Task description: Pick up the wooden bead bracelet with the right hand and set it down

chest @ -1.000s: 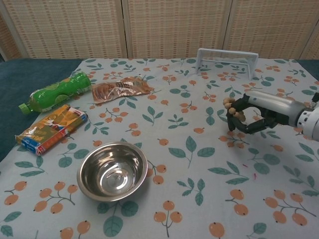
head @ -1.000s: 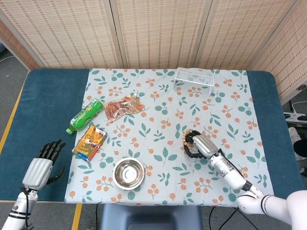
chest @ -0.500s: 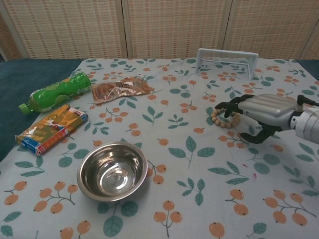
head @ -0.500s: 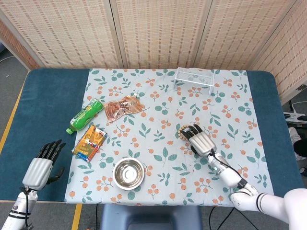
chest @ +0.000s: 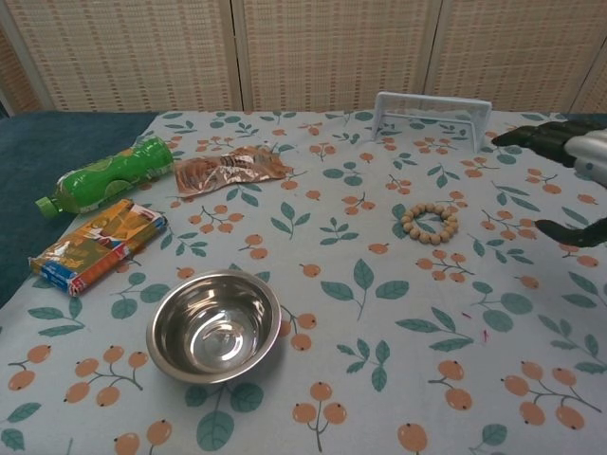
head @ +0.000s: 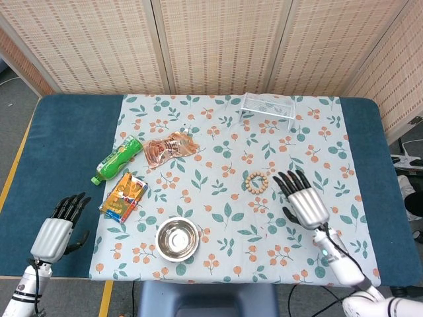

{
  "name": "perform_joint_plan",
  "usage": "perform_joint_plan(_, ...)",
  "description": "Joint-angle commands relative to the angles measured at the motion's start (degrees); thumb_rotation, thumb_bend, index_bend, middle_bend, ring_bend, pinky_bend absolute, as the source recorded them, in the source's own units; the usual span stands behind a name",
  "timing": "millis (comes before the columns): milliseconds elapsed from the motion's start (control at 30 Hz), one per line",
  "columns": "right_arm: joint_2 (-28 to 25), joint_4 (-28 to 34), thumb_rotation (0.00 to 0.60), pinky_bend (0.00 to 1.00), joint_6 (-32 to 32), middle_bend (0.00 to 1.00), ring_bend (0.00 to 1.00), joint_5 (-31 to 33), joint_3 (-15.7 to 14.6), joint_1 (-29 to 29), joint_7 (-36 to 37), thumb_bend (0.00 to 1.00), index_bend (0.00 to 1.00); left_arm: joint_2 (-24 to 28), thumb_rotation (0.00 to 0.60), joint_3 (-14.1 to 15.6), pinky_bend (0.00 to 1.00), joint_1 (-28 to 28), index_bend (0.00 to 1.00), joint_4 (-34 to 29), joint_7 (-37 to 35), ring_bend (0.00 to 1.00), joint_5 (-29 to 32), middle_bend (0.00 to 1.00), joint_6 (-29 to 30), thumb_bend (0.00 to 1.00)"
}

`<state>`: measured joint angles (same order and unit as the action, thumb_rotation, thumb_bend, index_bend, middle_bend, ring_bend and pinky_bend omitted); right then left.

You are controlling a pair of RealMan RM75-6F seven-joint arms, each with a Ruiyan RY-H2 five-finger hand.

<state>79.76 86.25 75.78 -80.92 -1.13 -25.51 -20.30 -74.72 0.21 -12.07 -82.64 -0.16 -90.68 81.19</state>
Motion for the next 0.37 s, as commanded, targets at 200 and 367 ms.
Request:
perform_joint_plan(200,-2.36,0.27,0.540,0.00,19.46,0.00,0.00,-10.70,-6.02,15.50,-1.53,0.32,0.00,-0.17,0.600,-0.02,0.10,0.04,0.00,0.15,-0.04,0.00,-0.60,0.00,0.68,0.43)
perform_joint_plan(367,-2.58,0.40,0.539,0.00,18.08,0.00,0.00,-10.28,-4.72,16.02,-0.41,0.32,0.00,-0.47,0.600,0.14,0.10,0.17,0.00,0.40,0.52,0.00,-0.94,0.00,1.00,0.44)
